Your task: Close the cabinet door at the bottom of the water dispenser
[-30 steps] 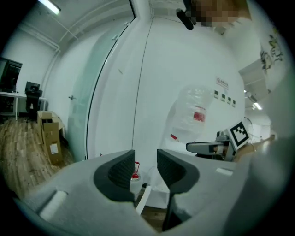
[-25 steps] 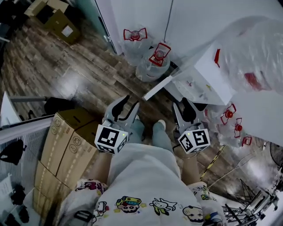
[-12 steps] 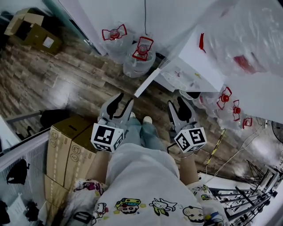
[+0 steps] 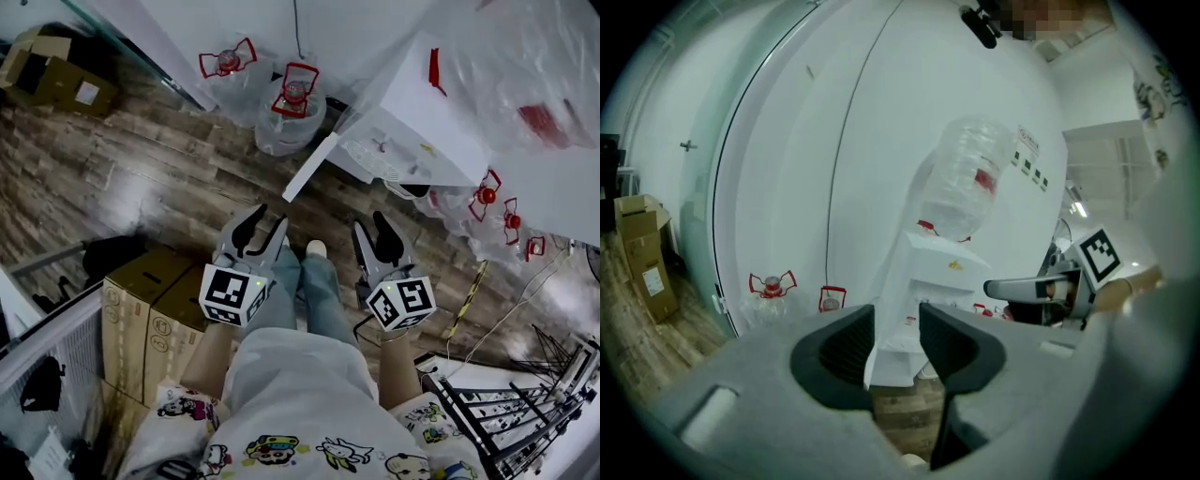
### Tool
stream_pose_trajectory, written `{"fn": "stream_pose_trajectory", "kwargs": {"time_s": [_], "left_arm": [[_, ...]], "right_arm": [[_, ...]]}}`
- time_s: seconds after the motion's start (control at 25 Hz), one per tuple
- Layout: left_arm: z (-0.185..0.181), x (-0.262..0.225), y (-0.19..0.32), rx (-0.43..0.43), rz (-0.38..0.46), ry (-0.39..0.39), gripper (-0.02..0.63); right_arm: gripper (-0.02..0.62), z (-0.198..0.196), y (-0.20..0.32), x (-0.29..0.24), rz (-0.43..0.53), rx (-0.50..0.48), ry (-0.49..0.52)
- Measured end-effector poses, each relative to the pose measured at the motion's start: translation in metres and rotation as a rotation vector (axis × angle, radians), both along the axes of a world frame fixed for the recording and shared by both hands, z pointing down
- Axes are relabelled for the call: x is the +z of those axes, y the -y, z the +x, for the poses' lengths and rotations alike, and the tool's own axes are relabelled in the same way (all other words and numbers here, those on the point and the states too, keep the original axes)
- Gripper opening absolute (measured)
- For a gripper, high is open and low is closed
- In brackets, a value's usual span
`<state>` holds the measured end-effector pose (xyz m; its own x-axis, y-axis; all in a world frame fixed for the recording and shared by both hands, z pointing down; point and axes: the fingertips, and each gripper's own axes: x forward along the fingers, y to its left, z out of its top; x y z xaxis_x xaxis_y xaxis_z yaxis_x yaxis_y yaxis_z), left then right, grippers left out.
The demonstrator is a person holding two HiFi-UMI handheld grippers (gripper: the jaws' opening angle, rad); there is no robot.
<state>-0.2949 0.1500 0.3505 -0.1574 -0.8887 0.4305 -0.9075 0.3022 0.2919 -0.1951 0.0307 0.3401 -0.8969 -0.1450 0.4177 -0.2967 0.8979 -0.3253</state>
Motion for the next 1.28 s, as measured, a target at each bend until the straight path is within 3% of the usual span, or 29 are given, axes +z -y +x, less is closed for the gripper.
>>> {"fn": "stream_pose_trajectory", "kwargs": {"time_s": [0.64,1.28], "left_arm": [[0.003,0.139,0.022,-0.006,-0.079,-0.066,0.166],[0.018,0.301,0.036,0.068,-0.259,-0.09,0.216]], "right_arm": [[0.172,0.016,0.017,0.119,-0.068,0.084,-0.034],[0.172,0.031,0.026,0.215,-0.113,0.108,-0.082]]}}
